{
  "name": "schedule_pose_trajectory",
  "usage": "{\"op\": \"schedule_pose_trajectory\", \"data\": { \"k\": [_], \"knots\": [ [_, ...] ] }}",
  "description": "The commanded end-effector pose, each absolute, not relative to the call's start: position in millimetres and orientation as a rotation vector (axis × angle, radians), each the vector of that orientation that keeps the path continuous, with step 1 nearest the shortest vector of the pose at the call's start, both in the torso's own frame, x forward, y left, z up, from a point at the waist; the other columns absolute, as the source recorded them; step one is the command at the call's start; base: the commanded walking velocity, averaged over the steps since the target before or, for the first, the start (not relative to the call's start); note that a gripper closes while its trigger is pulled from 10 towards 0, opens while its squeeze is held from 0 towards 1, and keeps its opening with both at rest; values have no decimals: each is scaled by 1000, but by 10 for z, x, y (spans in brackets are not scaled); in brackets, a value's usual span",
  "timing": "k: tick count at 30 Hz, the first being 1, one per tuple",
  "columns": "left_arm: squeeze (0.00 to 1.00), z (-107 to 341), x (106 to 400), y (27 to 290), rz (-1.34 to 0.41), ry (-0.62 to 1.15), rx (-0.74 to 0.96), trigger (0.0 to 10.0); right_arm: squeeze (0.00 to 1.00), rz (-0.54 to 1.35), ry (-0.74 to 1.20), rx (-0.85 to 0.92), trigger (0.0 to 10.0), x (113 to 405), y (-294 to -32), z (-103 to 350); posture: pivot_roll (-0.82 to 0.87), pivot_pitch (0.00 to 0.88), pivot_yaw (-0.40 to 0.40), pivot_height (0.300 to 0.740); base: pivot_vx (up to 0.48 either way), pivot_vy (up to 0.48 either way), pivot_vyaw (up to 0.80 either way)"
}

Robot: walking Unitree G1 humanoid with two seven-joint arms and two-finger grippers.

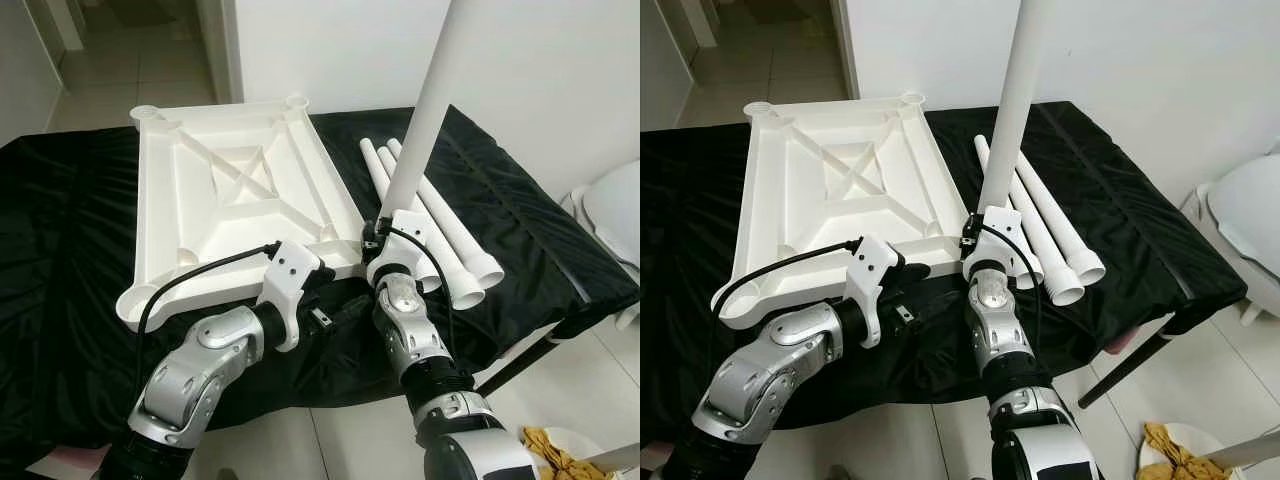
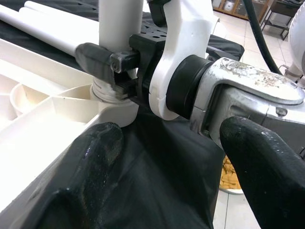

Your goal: Building children table

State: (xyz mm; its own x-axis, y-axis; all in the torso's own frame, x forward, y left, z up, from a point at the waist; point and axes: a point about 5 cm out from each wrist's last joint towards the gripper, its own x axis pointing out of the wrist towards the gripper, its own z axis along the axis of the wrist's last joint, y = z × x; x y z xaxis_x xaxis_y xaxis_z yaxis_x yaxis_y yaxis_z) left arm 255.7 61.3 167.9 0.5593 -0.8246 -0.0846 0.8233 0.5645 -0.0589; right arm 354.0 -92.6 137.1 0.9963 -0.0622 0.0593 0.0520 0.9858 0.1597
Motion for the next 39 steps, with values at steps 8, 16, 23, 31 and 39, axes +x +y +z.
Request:
{"op": "schedule_pose_trajectory", "data": {
  "k": [8,16,23,31,39],
  "knots": [
    [0,1668,2558,600,-985,108,-3,10000,1000,13,-111,186,10000,3487,-1026,1418,-41,1,-28,740,0,0,0],
    [0,1670,2564,600,-986,106,-2,10000,0,185,-159,187,10000,3427,-1098,1502,-48,2,-27,740,0,0,0],
    [0,1674,2573,599,-988,105,-2,10000,0,502,-146,51,10000,3422,-1262,1523,-50,3,-23,740,0,0,0],
    [0,1679,2579,615,-986,105,1,10000,0,612,-90,-57,10000,3553,-1489,1521,-45,6,-14,740,0,0,0],
    [0,1695,2583,637,-980,105,3,10000,0,698,-40,-97,10000,3685,-1482,1546,-29,18,-2,740,0,0,0]
  ]
}}
